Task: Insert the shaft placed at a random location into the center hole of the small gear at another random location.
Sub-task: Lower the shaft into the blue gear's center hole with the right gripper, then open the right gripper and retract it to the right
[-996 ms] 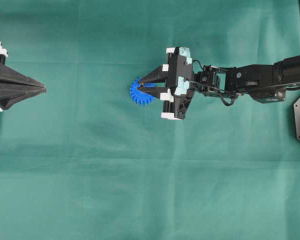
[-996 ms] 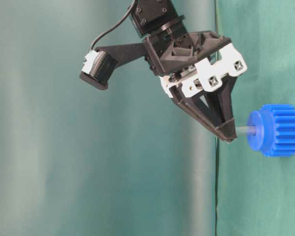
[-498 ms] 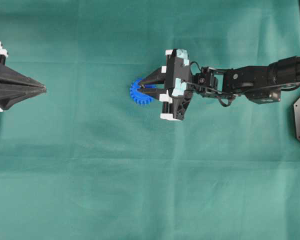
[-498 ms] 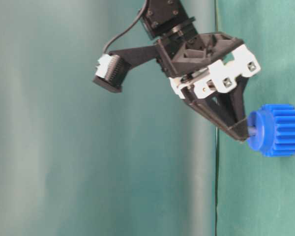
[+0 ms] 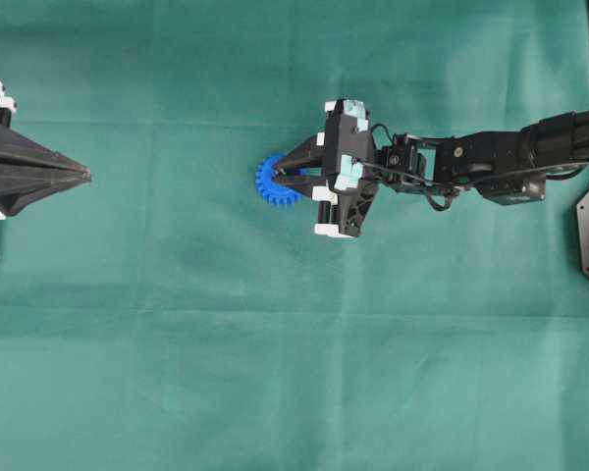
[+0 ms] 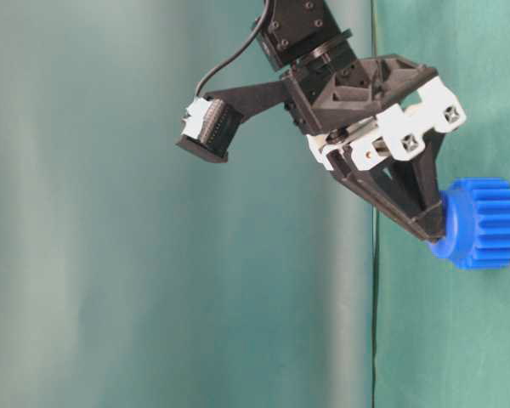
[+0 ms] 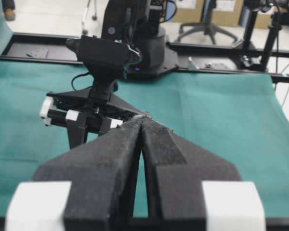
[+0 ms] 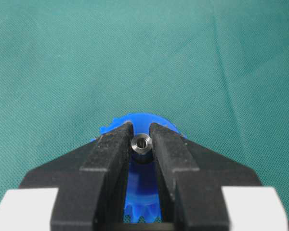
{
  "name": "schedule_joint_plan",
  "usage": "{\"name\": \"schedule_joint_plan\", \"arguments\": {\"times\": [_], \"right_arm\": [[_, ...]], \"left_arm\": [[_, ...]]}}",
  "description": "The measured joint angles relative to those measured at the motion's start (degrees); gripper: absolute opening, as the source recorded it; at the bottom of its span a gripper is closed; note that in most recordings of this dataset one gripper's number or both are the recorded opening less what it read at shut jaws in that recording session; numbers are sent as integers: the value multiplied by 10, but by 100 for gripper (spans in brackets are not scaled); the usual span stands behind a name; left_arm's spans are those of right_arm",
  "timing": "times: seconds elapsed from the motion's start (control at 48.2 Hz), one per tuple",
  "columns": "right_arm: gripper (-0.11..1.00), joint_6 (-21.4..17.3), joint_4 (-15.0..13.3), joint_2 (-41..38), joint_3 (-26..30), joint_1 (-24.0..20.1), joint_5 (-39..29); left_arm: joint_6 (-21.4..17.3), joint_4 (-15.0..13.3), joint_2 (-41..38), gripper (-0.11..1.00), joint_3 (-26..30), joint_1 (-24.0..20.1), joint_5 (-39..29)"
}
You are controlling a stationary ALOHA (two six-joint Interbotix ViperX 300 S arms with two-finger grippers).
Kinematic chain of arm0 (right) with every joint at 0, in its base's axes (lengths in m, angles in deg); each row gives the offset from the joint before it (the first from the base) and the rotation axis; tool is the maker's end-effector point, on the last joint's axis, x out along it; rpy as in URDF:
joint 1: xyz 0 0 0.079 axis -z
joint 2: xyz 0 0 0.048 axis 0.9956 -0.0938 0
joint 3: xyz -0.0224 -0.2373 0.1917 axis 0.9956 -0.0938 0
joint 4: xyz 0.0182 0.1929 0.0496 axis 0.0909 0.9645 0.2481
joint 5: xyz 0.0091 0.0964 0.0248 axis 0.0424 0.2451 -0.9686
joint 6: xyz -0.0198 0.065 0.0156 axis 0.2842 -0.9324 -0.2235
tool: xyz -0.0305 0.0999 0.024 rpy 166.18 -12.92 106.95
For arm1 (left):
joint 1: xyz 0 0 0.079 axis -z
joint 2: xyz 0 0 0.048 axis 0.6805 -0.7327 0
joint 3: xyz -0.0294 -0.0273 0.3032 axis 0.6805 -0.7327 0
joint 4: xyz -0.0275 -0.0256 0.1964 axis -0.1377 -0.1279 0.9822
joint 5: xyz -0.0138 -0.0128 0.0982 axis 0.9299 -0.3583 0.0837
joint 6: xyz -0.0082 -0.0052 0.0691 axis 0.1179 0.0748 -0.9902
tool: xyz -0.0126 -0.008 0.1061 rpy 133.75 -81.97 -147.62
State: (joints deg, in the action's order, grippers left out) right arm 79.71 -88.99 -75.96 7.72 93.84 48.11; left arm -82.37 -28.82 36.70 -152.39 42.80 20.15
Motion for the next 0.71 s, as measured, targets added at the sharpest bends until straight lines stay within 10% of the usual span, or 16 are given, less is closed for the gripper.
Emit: {"name": "schedule_joint_plan", "arguments": {"times": [0.332, 0.56, 0.705], "right_arm": [[18, -1, 0, -1, 0, 0, -2], [78, -3, 2, 0, 4, 1, -4], [75, -2, 2, 0, 8, -2, -4]], "left_arm": [[0, 0, 0, -1, 0, 0, 0], [0, 0, 0, -1, 0, 0, -1], [0, 0, 0, -1, 0, 0, -2]]}}
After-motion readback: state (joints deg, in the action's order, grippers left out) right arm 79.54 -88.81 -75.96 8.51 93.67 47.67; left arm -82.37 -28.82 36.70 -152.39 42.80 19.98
